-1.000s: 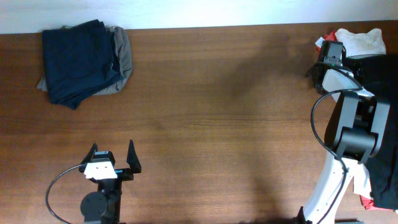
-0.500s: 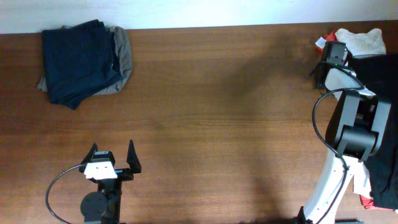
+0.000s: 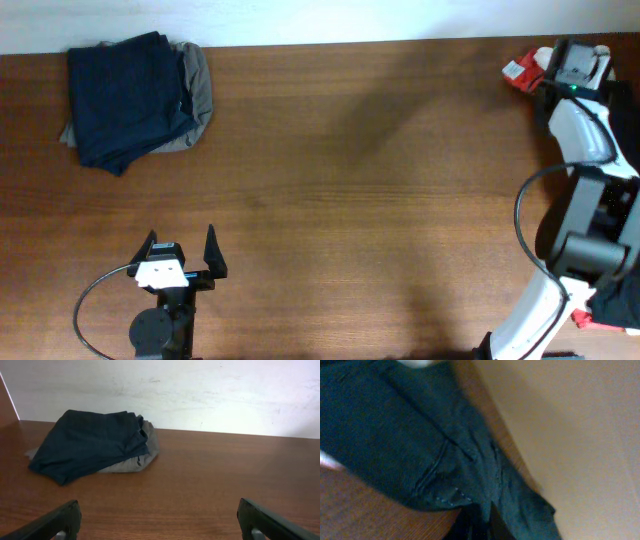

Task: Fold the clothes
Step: 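Reach the right gripper to the clothes pile and grasp the black trousers, then lift the black trousers off the pile with the right gripper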

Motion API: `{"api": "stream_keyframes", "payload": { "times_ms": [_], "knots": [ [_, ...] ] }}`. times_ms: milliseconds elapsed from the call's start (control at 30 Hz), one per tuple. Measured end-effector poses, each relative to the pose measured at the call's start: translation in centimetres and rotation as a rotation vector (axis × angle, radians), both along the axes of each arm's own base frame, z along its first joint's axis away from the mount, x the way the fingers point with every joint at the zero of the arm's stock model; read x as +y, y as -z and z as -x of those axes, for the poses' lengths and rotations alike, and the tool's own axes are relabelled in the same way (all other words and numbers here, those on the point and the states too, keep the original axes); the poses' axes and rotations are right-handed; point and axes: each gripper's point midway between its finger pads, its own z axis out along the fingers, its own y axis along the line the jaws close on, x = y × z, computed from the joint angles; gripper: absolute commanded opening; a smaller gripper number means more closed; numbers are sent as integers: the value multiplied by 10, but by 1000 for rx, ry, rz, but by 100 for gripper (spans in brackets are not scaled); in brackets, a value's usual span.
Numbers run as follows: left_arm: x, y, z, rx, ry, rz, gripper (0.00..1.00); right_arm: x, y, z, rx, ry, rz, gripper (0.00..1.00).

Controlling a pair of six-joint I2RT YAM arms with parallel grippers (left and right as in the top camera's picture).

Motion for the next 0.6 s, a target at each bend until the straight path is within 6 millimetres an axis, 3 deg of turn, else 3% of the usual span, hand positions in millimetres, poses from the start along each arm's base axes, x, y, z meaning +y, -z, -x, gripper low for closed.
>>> {"api": "stream_keyframes", "payload": {
  "times_ms": [67, 167, 533, 600],
  "knots": [
    [0, 0, 0, 0, 0, 0, 99, 4, -19, 3, -32, -13, -12, 4],
    [0, 0, 0, 0, 0, 0, 99, 11, -28, 5, -41, -42, -51, 4],
    [0, 0, 0, 0, 0, 0, 99, 64, 10, -23, -75, -284, -375, 4],
    [0, 0, 0, 0, 0, 0, 99, 73, 20, -24, -63, -310, -432, 15]
  ]
}}
